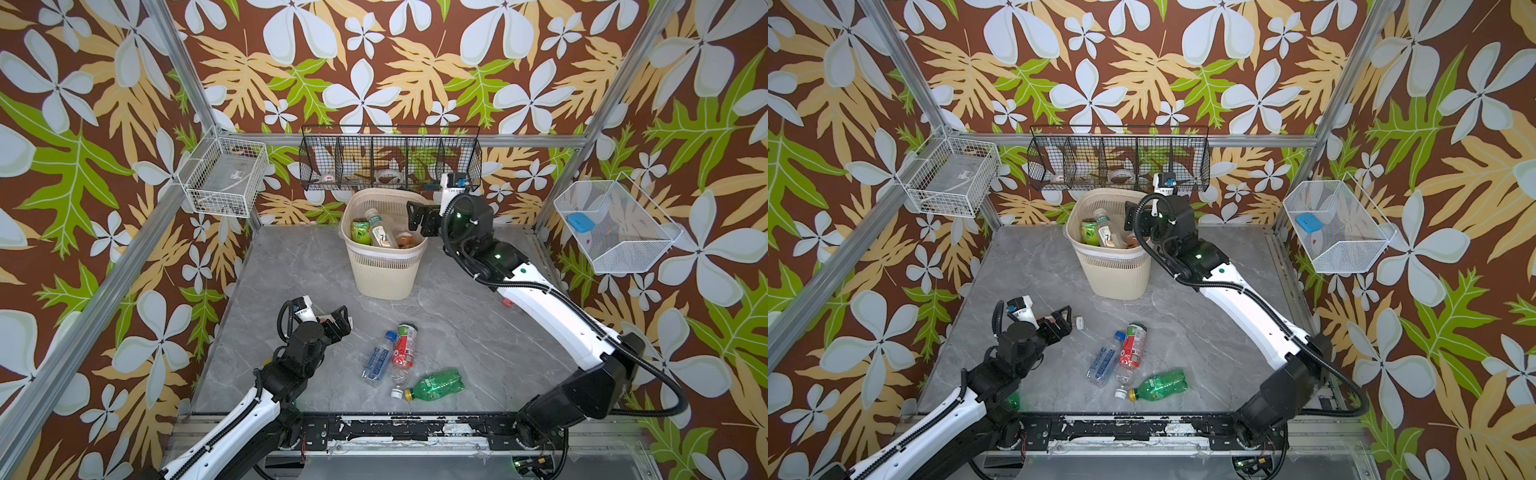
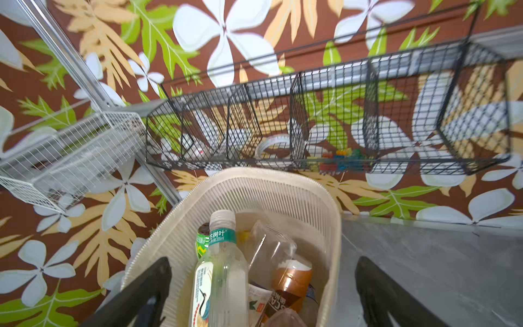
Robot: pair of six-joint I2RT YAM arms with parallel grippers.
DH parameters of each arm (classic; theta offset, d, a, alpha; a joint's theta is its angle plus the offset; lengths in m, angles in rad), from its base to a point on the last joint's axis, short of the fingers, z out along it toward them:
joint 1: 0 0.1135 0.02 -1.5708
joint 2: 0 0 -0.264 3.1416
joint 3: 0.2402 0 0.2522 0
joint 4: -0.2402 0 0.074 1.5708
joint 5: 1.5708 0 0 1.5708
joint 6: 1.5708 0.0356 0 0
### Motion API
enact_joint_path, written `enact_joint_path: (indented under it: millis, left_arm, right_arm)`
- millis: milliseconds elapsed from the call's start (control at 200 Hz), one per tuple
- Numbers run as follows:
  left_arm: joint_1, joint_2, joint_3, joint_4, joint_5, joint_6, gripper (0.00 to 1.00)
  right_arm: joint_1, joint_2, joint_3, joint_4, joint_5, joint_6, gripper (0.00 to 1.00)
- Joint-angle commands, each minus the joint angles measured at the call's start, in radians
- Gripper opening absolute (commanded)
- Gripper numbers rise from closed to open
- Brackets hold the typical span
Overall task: Throw the plastic bottles in the bin
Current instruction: Throw the plastic bottle into the trash bin, then pick up the plastic bottle from the center of the table.
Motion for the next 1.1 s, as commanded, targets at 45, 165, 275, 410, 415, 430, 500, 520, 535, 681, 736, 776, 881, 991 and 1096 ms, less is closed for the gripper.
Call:
enact_joint_path:
  millis: [45,165,275,410,415,430,500,520,535,681,736,776,881,991,1096]
  left_arm:
    - [0.002,0.023,0.013,0.028,0.01,0.008,1.0]
    - [0.002,0.04,0.014,0.046,0.032,0.0,1.0]
    - [0.002,0.056,0.014,0.064,0.062,-0.003,1.0]
    - [0.002,0.084,0.025,0.07,0.119,0.001,0.98]
    - [0.002,0.085,0.026,0.07,0.122,0.001,0.98]
    - [0.002,0.088,0.026,0.069,0.13,0.0,0.98]
    - [0.002,0.106,0.035,0.062,0.174,0.003,0.96]
    - [0.002,0.111,0.039,0.058,0.189,0.006,0.95]
    - [0.002,0.115,0.043,0.053,0.201,0.005,0.95]
    - [-0.009,0.131,0.045,0.024,0.299,-0.011,0.88]
    - [-0.038,0.129,0.043,0.008,0.301,-0.019,0.88]
    - [-0.066,0.129,0.047,-0.01,0.286,-0.023,0.88]
    - [-0.15,0.143,0.055,-0.052,0.262,-0.038,0.88]
    - [-0.24,0.159,0.065,-0.116,0.229,-0.062,0.87]
    - [-0.316,0.173,0.078,-0.178,0.191,-0.099,0.87]
  right_arm:
    - [0.0,-0.186,-0.21,0.088,0.073,-0.008,1.0]
    - [-0.001,-0.369,-0.477,0.108,0.118,0.032,0.99]
    - [-0.02,-0.478,-0.648,0.062,0.131,0.097,1.0]
    - [-0.058,-0.529,-0.731,-0.011,0.089,0.149,0.99]
    - [-0.058,-0.53,-0.733,-0.012,0.088,0.149,0.99]
    - [-0.06,-0.533,-0.738,-0.015,0.087,0.149,1.0]
    - [-0.06,-0.536,-0.745,-0.027,0.084,0.149,1.0]
    - [-0.06,-0.534,-0.745,-0.031,0.082,0.15,1.0]
    - [-0.06,-0.532,-0.742,-0.034,0.081,0.15,1.0]
    - [-0.06,-0.517,-0.74,-0.035,0.076,0.155,1.0]
    - [-0.06,-0.513,-0.741,-0.032,0.072,0.158,1.0]
    - [-0.06,-0.512,-0.742,-0.028,0.072,0.159,1.0]
    - [-0.06,-0.506,-0.745,-0.024,0.068,0.163,1.0]
    - [-0.06,-0.504,-0.747,-0.027,0.065,0.162,1.0]
    - [-0.06,-0.504,-0.756,-0.022,0.069,0.166,1.0]
